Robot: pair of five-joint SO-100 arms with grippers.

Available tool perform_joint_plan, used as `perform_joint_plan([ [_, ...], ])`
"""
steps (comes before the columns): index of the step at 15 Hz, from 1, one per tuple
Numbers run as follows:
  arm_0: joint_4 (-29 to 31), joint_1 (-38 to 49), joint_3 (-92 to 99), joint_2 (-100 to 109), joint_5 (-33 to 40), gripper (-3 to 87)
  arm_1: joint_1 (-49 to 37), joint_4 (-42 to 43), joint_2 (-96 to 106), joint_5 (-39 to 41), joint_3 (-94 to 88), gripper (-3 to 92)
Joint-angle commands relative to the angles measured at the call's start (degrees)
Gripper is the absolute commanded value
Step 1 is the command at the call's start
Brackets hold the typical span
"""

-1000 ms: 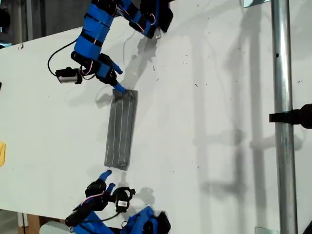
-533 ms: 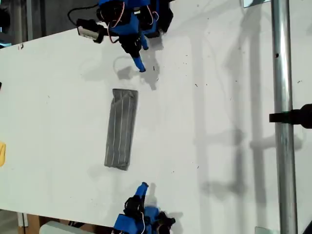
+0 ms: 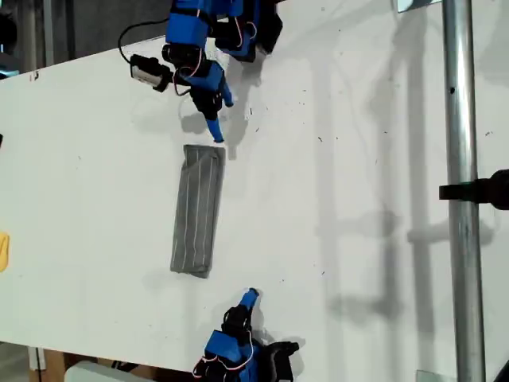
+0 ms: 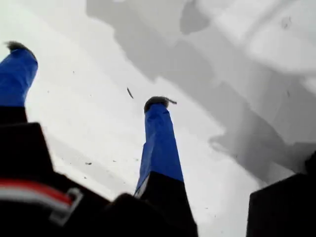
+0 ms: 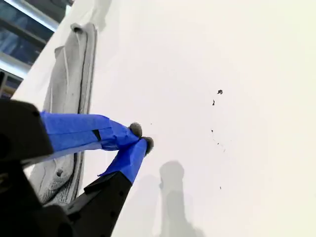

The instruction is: Grasp corners of a towel and fold twice.

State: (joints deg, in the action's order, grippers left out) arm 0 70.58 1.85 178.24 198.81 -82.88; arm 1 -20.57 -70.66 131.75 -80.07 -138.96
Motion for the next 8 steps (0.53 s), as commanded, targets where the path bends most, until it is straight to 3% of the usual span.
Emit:
perform_joint_plan([
  [1, -0.1, 1.0, 0.5, 0.3, 0.6, -2.5, -6.4, 6.7, -15.0, 6.3, 9.8, 43.8],
  [8, 1.8, 1.3, 0.5, 0.3, -0.5, -2.5, -9.1, 12.0, -58.8, 12.8, 43.8, 44.3],
])
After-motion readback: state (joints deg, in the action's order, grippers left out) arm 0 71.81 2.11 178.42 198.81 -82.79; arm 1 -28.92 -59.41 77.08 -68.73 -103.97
